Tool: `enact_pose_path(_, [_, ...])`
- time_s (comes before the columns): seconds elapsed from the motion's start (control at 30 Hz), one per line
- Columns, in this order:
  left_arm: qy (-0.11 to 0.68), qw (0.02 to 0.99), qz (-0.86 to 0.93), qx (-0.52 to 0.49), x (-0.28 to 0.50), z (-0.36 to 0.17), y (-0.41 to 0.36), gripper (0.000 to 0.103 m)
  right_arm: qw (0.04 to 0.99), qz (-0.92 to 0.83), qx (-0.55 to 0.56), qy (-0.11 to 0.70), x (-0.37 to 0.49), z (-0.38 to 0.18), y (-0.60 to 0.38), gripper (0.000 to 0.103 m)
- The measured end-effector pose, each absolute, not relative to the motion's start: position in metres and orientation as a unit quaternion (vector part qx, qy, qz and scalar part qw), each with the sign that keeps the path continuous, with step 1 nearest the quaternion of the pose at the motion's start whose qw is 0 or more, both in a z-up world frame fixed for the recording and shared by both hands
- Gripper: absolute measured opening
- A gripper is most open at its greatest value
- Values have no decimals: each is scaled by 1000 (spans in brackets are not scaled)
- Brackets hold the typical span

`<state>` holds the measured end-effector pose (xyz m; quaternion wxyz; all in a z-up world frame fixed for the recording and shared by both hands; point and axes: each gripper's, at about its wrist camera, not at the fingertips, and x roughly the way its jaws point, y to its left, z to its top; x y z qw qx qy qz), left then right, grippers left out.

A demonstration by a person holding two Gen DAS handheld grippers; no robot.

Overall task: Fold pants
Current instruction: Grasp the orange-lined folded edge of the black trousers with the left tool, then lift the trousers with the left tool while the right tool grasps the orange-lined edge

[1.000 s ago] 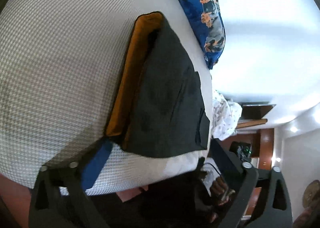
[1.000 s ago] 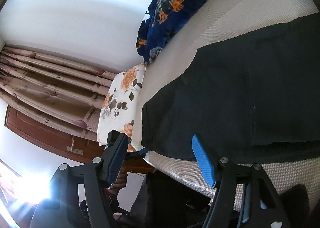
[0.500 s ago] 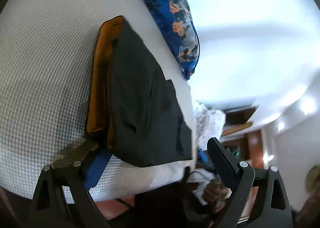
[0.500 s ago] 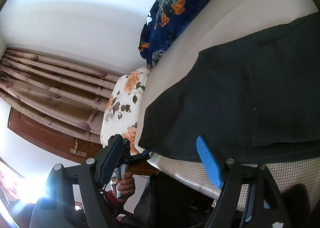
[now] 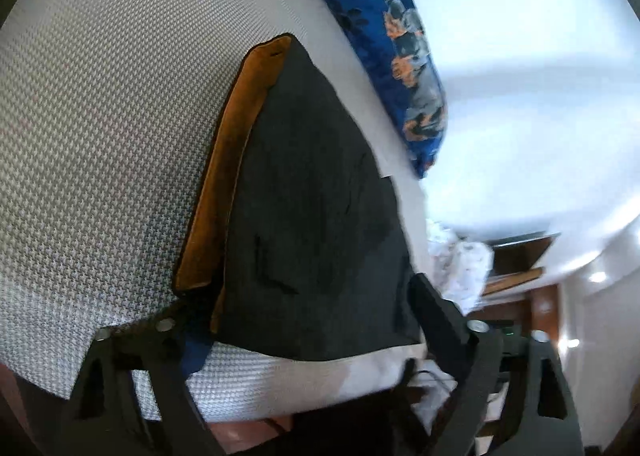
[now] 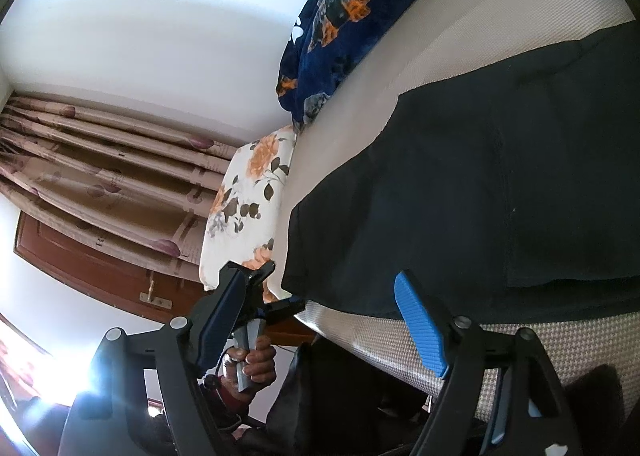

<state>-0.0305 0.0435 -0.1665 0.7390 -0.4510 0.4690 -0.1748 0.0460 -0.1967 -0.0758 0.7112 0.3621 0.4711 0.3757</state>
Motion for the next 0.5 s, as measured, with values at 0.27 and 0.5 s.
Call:
enact_pose_path(0.27, [481, 773, -126, -395, -28, -173, 39, 29, 708, 374, 364, 476, 43, -78, -193, 76])
enact_pose_path(0.5, [455, 841, -105, -274, -37, -137, 8, 25, 708, 373, 364, 476, 42, -78, -191, 76])
